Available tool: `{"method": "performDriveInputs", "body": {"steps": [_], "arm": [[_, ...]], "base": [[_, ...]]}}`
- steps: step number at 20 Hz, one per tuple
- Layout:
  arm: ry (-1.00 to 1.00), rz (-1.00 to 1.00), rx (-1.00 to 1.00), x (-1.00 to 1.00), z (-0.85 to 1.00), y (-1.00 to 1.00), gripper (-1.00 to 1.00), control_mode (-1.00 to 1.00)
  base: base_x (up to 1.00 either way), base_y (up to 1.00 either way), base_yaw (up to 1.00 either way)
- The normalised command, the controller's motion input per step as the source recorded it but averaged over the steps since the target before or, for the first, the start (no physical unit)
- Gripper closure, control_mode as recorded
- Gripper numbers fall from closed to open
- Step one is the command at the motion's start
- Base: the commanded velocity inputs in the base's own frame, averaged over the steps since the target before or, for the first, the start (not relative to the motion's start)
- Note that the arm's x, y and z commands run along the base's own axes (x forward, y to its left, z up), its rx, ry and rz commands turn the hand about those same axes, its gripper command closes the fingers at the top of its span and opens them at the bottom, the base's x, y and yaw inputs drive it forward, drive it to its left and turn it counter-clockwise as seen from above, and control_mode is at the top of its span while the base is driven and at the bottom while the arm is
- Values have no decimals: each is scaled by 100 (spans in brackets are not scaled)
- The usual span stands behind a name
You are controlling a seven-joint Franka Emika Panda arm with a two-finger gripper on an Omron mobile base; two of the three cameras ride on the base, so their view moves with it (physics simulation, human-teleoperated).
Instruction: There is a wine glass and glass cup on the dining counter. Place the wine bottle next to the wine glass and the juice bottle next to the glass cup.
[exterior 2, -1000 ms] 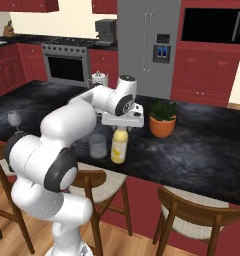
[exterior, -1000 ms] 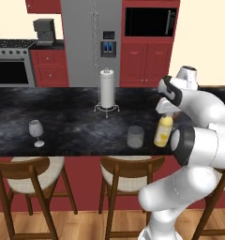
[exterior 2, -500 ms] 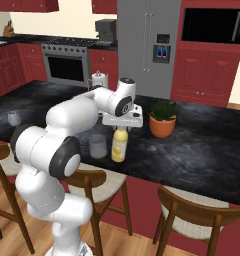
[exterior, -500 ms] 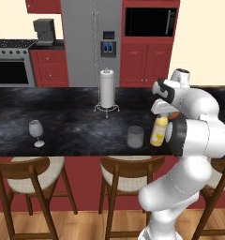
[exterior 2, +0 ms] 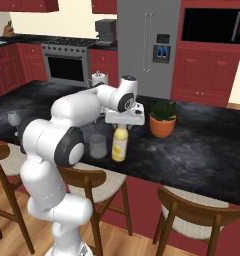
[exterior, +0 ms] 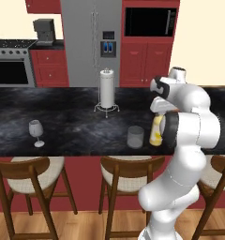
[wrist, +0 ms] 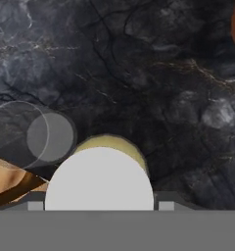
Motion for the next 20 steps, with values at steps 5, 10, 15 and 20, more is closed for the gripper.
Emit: {"method": "performDriveInputs", "body": {"steps": [5, 10, 15, 20], "arm": [[0, 1, -5, 18, -35, 2, 100, -100], [0, 1, -9, 2, -40, 10, 100, -100], [0, 0, -10, -17, -45, 15, 100, -100], [0, 0, -6, -14, -45, 14, 100, -100]], "base": [[0, 0, 0], [0, 0, 0], [0, 0, 0], [0, 0, 0]]}}
